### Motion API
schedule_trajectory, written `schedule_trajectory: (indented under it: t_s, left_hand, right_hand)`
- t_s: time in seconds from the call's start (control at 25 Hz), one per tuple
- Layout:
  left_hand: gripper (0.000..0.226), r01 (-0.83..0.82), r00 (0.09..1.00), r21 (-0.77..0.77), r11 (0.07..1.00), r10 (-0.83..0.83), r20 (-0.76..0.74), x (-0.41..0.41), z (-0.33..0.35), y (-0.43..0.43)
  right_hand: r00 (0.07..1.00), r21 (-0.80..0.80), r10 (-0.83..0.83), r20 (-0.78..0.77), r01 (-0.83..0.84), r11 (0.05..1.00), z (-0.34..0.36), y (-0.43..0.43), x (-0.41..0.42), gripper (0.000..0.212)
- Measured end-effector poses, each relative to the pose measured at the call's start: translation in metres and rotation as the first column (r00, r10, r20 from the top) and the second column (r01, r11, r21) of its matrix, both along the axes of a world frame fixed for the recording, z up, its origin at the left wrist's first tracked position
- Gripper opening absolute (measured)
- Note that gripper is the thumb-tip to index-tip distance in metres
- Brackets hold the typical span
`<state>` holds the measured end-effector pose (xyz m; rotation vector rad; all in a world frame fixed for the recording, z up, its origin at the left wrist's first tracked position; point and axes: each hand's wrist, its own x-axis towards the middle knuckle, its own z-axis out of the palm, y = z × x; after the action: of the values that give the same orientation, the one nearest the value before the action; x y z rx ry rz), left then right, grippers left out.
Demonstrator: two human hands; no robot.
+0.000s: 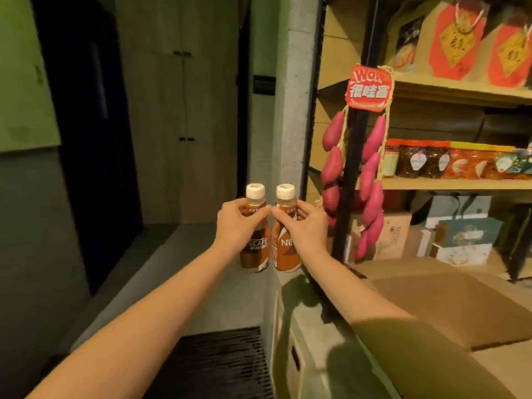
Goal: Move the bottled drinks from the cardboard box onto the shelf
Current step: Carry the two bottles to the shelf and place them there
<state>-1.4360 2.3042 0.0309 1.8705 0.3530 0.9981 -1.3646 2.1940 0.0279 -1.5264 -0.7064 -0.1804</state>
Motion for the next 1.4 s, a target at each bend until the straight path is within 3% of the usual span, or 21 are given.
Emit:
schedule_trajectory:
  t_s: [0.32,0.56,0.68,0.84,1.04,1.16,1.4]
  left_hand:
    - [0.009,-0.42,0.907,0.022,0.907,0.421,-0.02,-0.298,0.003,0.129]
    - [0.019,-0.69,0.72,0.032,0.723,0.691,-0.068,-0.548,0.007,0.206]
    - [0.031,-0.794,0.602,0.032,0.606,0.794,-0.086,-0.651,0.011,0.23]
    - [0.034,-0.868,0.491,0.036,0.495,0.867,-0.091,-0.758,0.007,0.266]
    - [0.028,-0.928,0.37,0.008,0.373,0.923,-0.108,-0.856,-0.002,0.322]
    - [0.028,-0.957,0.29,-0.009,0.291,0.949,-0.123,-0.912,0.0,0.357]
    - [0.027,-0.98,0.191,-0.077,0.183,0.977,-0.1,-1.014,0.004,0.411]
  right_hand:
    - [0.908,-0.039,0.417,-0.038,-0.418,0.907,0.0,0.176,-0.25,0.028]
    - [0.722,0.007,0.686,-0.088,-0.688,0.725,0.001,0.277,-0.487,0.01]
    - [0.607,0.019,0.79,-0.087,-0.792,0.61,0.005,0.324,-0.588,0.012]
    - [0.486,-0.009,0.87,-0.084,-0.873,0.487,0.002,0.381,-0.699,0.015]
    - [0.394,-0.037,0.915,-0.083,-0.919,0.392,-0.009,0.462,-0.801,0.026]
    - [0.353,-0.078,0.934,-0.053,-0.934,0.348,-0.008,0.516,-0.861,0.022]
    - [0.21,-0.068,0.976,-0.052,-0.976,0.206,-0.006,0.592,-0.977,0.023]
